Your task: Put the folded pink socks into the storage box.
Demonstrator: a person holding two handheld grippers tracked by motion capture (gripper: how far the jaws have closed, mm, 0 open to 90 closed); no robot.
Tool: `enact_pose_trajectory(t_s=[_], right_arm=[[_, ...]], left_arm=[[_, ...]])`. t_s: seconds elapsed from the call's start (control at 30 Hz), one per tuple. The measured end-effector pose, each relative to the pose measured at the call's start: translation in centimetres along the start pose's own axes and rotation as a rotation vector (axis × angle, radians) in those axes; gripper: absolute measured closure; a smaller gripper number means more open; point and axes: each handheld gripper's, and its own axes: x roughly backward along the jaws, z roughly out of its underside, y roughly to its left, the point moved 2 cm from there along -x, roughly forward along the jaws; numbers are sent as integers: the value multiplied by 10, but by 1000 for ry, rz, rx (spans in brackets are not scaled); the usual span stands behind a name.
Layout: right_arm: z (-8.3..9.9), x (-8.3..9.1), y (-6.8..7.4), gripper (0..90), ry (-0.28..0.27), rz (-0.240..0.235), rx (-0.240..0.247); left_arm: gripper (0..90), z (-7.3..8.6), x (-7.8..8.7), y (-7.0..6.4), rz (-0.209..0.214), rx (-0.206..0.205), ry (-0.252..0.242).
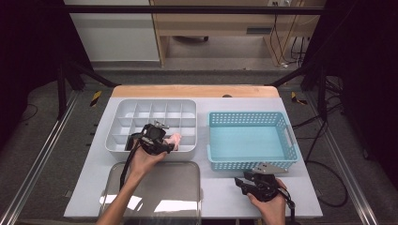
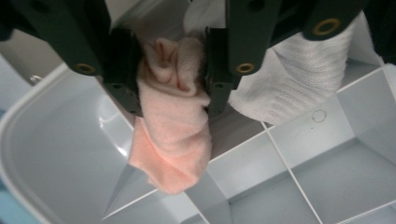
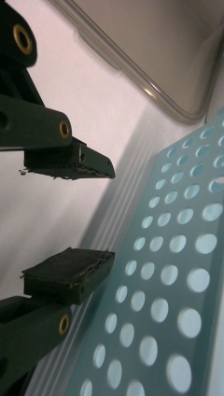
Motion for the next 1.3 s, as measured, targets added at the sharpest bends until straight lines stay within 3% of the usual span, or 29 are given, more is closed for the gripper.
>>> enact_pose_trajectory(t_s=[0.1, 0.23, 0.3, 0.47, 0.57, 0.67, 0.8, 0.9, 1.03, 1.2, 1.3], right_arm=[[0, 1, -1, 532, -3, 1, -7], [-1, 1, 0, 534, -2, -2, -4], [-1, 1, 0, 536, -3, -2, -1], [0, 0, 1, 540, 3, -1, -3], [0, -1, 1, 541, 6, -2, 1], [0, -2, 2, 540, 10, -7, 4], [-1, 0, 2, 539, 6, -5, 1], [-1, 1, 0, 541, 4, -1, -3], [-1, 2, 0, 546, -1, -1, 2], [-1, 1, 0, 547, 0, -1, 3], [-1, 1, 1, 547, -1, -3, 5]], left_arm=[[493, -1, 11, 1, -11, -10, -40], [533, -3, 12, 5, -9, 3, -77], [604, -3, 8, 5, 15, 5, -92], [723, -1, -6, 1, -14, -14, -32], [733, 2, -14, -1, -25, -34, 17], [719, 1, -14, 0, -18, -31, 15], [642, -1, -2, 2, 9, -20, -54], [675, -3, 4, 2, 26, -10, -100], [832, -2, -2, 0, 23, -15, -63], [857, 0, -14, -3, 15, -34, -9], [852, 0, -15, -4, 4, -40, -10]])
